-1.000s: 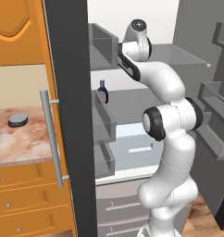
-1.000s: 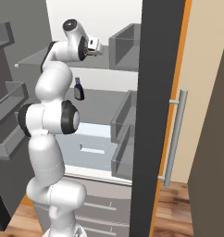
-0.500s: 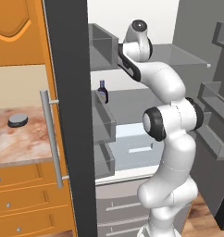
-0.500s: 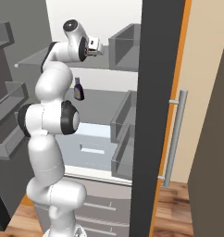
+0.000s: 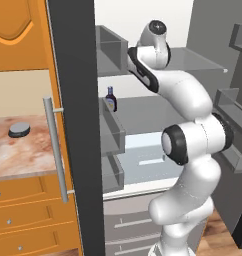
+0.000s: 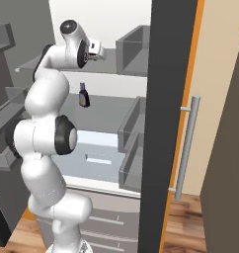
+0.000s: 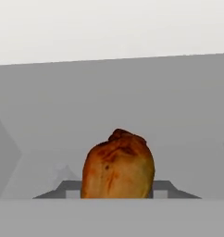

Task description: Take the chicken drumstick from the fridge and place it on the digital scale on the counter by the fridge. Wait a few seconds for a reading, then move it to the plate on the dining counter.

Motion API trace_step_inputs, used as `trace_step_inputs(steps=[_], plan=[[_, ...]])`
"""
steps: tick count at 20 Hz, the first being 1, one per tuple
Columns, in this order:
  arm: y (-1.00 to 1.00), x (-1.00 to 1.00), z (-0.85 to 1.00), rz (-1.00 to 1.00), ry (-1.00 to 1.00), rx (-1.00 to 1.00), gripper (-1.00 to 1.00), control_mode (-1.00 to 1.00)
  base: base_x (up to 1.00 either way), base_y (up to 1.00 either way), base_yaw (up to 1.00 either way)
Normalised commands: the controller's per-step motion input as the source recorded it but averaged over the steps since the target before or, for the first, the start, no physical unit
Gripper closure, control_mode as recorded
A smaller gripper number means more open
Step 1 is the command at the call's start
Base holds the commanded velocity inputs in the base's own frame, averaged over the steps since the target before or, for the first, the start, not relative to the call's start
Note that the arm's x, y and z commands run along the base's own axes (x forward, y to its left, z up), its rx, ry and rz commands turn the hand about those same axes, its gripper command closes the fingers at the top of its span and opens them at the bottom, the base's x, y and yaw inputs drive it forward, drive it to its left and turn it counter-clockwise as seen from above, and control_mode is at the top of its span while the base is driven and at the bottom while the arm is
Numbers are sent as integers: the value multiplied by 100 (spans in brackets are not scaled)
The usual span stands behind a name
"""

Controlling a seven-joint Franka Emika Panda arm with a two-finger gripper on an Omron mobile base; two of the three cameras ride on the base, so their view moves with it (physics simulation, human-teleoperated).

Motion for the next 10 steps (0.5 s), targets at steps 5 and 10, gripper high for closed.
trace_step_inputs(steps=[5,10], plan=[[0,-100,0,3,0,7,100,-100,0,0,0],[0,-100,0,1,-3,1,100,-100,0,0,0]])
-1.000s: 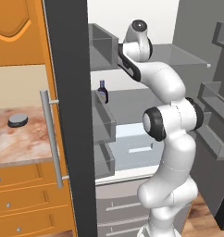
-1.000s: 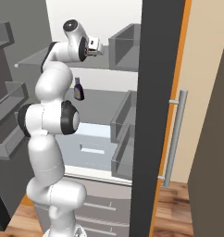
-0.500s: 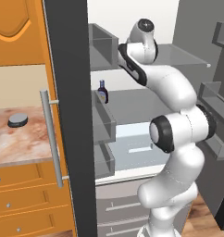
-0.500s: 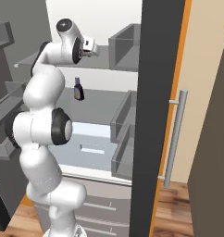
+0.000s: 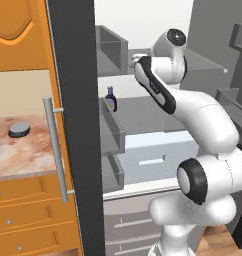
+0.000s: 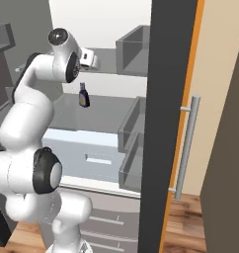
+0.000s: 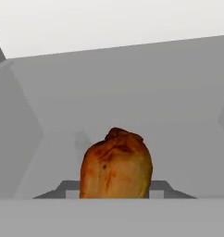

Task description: Take the chicken drumstick from the fridge and place it on the digital scale on the counter by the fridge. Wait a few seconds for a reading, then move it to the plate on the dining counter.

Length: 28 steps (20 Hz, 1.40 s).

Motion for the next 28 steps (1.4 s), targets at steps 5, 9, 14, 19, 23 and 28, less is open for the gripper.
trace_step_inputs(steps=[5,9,14,19,23,28], plan=[[0,-100,10,0,-1,0,100,-100,0,0,0],[0,-100,2,1,1,0,100,-100,0,0,0],[0,-100,-10,2,7,0,100,-100,0,0,0],[-1,-97,-70,0,20,-3,100,-100,0,0,0],[-3,-38,-98,0,33,-5,100,-100,0,0,0],[0,0,-62,0,27,0,100,100,-6,0,0]])
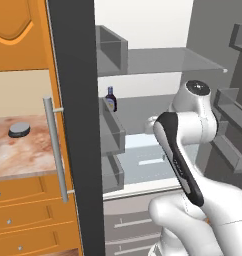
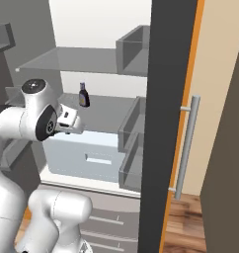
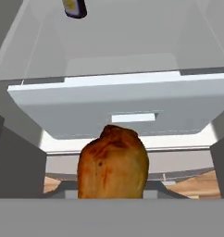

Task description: Take the chicken drumstick from the fridge and place it on the digital scale on the counter by the fridge. Wait a few seconds for a reading, then move it to the plate on the dining counter.

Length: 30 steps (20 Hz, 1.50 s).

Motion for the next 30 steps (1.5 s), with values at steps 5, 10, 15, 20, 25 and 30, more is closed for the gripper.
trace_step_inputs(steps=[5,10,15,20,25,30], plan=[[0,0,0,0,0,0,100,100,-91,1,0],[0,0,0,0,0,0,100,100,-100,1,0],[0,0,0,0,0,0,100,100,-100,25,0],[0,0,0,0,0,0,100,100,-91,85,0],[0,0,0,0,0,0,100,100,-15,100,0],[0,0,0,0,0,0,100,100,28,100,-1]])
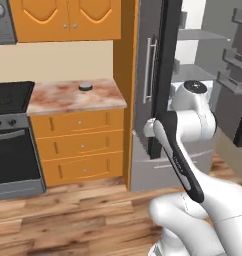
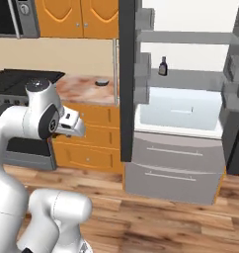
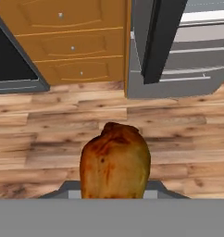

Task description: Take the chicken drumstick from the fridge and place it on the digital scale on the counter by the fridge. Wait a few seconds for a reading, then move it to the plate on the dining counter.

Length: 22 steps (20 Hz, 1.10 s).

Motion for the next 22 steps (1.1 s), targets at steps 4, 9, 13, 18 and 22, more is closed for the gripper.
trace_step_inputs(steps=[4,9,13,18,22], plan=[[0,0,0,0,0,0,100,100,69,100,-5],[0,0,0,0,0,0,100,100,98,83,-9],[0,0,0,0,0,0,100,100,86,35,-15],[0,0,0,0,0,0,100,100,84,13,-21],[0,0,0,0,0,0,100,100,83,23,-20]])
